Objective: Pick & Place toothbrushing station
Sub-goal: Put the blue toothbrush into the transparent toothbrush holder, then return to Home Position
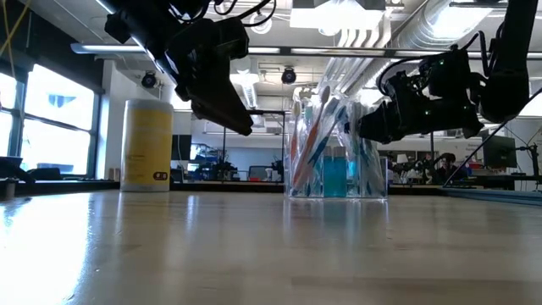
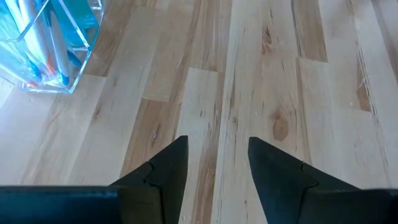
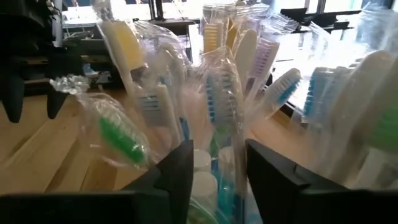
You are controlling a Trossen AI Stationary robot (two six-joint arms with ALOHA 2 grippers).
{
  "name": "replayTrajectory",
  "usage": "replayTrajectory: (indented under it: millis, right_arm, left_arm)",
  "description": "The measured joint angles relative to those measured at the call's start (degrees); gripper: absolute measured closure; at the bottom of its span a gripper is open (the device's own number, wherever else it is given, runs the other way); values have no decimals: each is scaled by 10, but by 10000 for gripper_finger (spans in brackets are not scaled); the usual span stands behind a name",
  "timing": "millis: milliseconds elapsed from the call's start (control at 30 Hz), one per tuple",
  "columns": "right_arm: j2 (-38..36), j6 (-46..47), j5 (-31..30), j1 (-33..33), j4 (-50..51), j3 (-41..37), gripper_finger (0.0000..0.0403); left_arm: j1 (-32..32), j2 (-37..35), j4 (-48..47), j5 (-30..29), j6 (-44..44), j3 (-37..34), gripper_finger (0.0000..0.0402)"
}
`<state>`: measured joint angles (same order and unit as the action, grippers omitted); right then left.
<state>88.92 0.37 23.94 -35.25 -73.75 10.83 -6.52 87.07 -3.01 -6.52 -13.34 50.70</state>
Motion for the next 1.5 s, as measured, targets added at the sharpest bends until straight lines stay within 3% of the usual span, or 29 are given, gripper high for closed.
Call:
replayTrajectory:
  millis: [233, 567, 767, 1033, 1167, 1267, 1400, 1500]
  right_arm:
    - [-98, -40, -90, 29, 135, 0, 235]
    - [-305, -62, -193, 67, 356, 0, 235]
    - [-435, -32, -210, 112, 489, 0, 236]
    - [-574, 31, -218, 217, 592, 0, 238]
    - [-619, 60, -245, 288, 649, 0, 259]
    - [-638, 75, -294, 351, 698, 0, 297]
    - [-650, 96, -384, 447, 732, 0, 376]
    - [-650, 104, -445, 519, 731, 0, 396]
  left_arm:
    - [0, 0, 0, 0, 7, 0, 238]
    - [0, 0, 0, -1, 11, 0, 238]
    - [0, -40, -57, -31, 27, 0, 238]
    - [-8, -136, -163, -68, 42, -3, 238]
    - [-11, -184, -201, -77, 39, -35, 250]
    - [-15, -227, -203, -81, 11, -80, 274]
    - [-25, -295, -151, -88, -1, -141, 321]
    - [-29, -344, -113, -89, 1, -186, 364]
